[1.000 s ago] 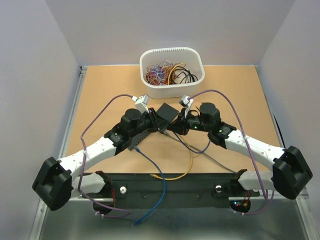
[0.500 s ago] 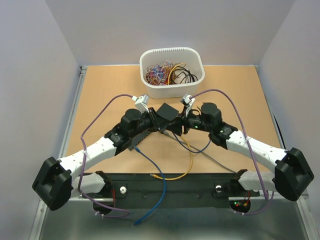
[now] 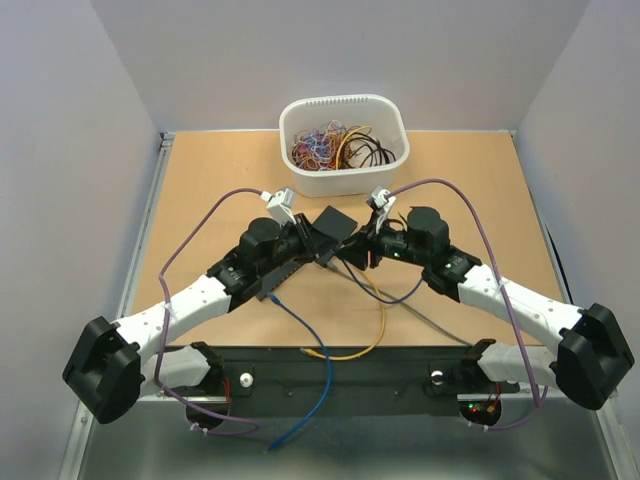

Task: Insert the plug into the switch port

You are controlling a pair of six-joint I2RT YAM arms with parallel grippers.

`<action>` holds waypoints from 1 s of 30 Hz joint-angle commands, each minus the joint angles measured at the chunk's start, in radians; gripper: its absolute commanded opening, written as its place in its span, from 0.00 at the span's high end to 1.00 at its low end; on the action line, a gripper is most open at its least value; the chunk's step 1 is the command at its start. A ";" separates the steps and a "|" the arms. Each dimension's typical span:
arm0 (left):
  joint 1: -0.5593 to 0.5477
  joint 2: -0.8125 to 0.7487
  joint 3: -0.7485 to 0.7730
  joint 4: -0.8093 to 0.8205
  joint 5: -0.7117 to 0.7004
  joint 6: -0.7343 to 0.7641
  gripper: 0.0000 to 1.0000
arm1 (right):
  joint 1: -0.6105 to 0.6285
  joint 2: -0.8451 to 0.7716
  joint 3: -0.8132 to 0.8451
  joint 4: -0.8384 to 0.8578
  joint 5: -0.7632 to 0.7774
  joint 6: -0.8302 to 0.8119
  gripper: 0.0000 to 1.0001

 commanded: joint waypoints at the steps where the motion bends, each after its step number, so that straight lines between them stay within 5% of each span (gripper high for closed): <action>1: -0.006 -0.043 0.004 0.035 -0.013 -0.001 1.00 | 0.005 -0.010 -0.011 0.018 -0.004 -0.006 0.53; 30: -0.006 -0.031 0.010 0.035 -0.009 0.000 1.00 | 0.005 0.061 0.015 0.026 -0.047 0.005 0.63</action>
